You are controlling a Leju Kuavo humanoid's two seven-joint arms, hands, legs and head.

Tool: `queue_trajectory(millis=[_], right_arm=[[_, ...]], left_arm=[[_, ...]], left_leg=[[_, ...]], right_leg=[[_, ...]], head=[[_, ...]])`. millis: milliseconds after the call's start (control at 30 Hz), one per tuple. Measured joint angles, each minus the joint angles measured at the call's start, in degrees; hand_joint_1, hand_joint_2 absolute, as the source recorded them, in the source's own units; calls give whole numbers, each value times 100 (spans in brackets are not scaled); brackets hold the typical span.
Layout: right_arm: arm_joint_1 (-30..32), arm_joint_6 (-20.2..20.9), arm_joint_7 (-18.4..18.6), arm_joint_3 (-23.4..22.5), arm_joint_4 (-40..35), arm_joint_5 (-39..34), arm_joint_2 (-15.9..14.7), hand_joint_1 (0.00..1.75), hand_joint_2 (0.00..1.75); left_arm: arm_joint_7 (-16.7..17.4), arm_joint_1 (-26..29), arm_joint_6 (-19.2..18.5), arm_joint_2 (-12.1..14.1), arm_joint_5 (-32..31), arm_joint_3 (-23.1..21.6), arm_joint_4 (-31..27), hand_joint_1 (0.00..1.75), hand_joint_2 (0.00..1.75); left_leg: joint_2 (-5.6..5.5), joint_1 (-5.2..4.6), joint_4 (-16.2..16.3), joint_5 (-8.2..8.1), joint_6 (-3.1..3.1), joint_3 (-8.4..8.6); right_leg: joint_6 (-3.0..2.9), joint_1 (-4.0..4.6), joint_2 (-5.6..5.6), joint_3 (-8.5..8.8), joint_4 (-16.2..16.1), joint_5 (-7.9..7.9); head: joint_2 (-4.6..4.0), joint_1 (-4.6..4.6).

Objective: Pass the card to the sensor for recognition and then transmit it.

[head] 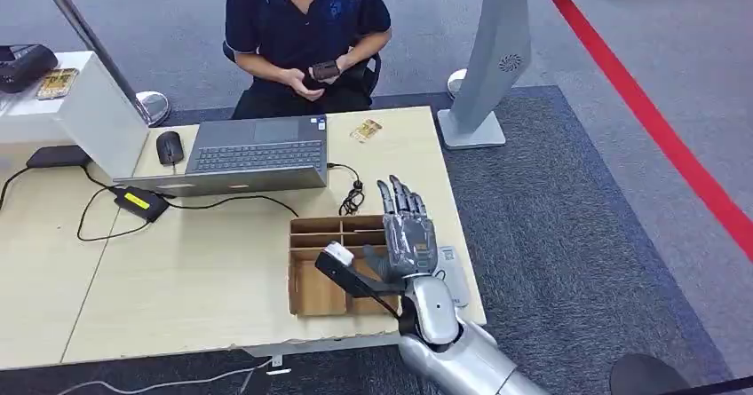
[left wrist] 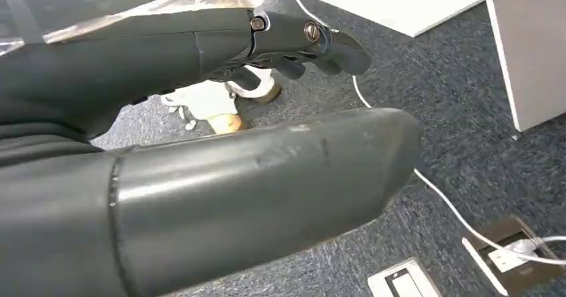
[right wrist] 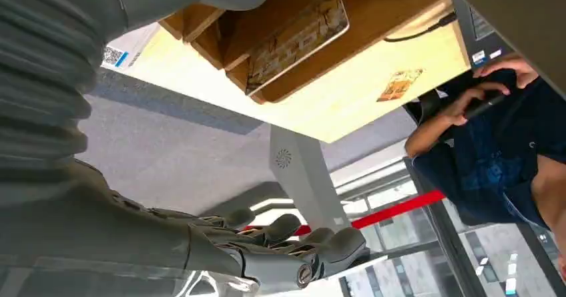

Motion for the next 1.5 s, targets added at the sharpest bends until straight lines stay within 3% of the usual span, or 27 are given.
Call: queue_trajectory(millis=[367,1500], right_arm=[[-19,-273,22,-24,70,116,0,0,175],[-45,-216,2,-24,267,70,79,0,175]], left_arm=[[0,0,4,0,39,-52,0,0,0],[0,-3,4,0,44,-107,0,0,0]], left_leg=[[0,0,0,0,0,0],[0,0,0,0,0,0]], right_leg=[[0,0,0,0,0,0],[0,0,0,0,0,0]], head=[[0,0],[0,0]])
